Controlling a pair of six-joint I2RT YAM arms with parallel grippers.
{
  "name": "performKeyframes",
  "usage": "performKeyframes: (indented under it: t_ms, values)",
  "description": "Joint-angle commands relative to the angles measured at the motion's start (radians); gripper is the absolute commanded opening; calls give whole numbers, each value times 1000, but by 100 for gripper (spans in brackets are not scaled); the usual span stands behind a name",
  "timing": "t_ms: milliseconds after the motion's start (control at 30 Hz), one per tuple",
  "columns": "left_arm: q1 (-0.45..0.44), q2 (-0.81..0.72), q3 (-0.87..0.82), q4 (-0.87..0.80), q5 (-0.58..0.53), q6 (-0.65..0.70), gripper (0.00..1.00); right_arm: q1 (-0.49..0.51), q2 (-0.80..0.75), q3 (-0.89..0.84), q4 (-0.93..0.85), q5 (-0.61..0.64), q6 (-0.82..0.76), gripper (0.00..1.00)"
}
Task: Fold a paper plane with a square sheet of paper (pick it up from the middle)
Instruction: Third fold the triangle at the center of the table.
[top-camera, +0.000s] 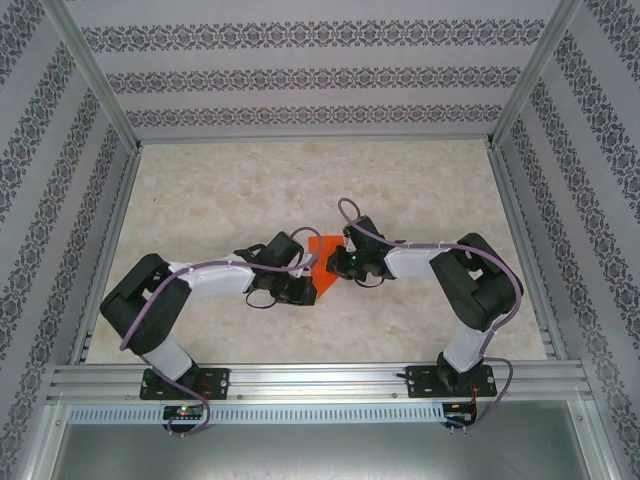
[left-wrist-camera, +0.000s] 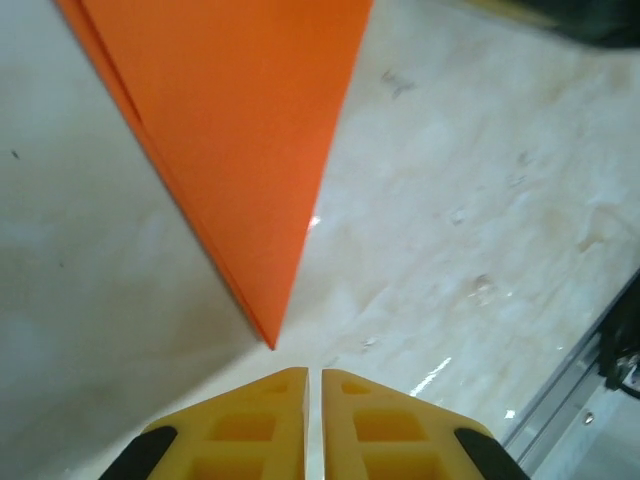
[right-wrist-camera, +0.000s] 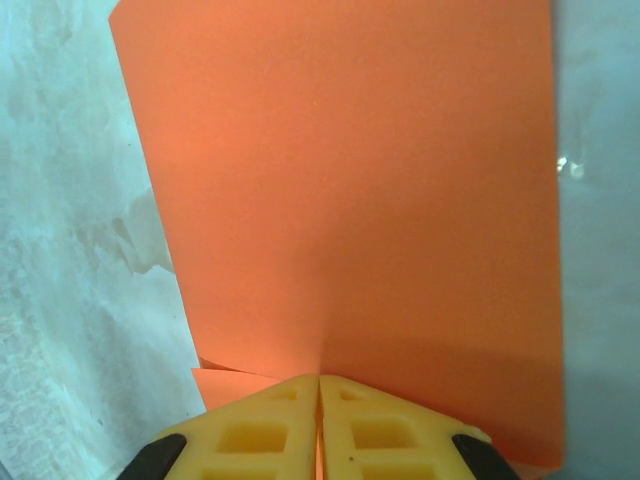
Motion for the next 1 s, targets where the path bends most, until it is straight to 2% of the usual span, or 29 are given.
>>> performKeyframes:
  t_ms: [0, 67, 100, 133, 200, 333, 433, 533, 800, 967]
  values:
    - [15, -56, 1, 55, -58, -49, 14, -12, 9, -73, -32, 56, 14, 10]
    - [29, -26, 22, 123, -3, -65, 17, -18, 9, -76, -20, 43, 15, 10]
    - [30, 2, 47, 146, 51, -56, 17, -19, 5, -78, -19, 51, 15, 10]
    - [30, 30, 77, 132, 52, -54, 15, -21, -2, -83, -17, 65, 22, 10]
    - [32, 51, 71, 163, -22, -96, 13, -28, -15, -102, 13, 64, 44, 10]
    - [46, 120, 73, 224, -3, -128, 13, -30, -19, -103, 38, 47, 59, 10]
    - [50, 178, 102, 205, -46, -110, 13, -30, -17, -108, 52, 41, 62, 10]
    - [50, 221, 151, 112, -90, -77, 10, -32, -30, -103, 43, 33, 61, 11]
    - [52, 201, 103, 79, -135, -38, 10, -31, -134, -58, -96, 82, 15, 14]
    - [52, 200, 97, 96, -107, -52, 9, -35, -178, -61, -166, 116, -6, 15]
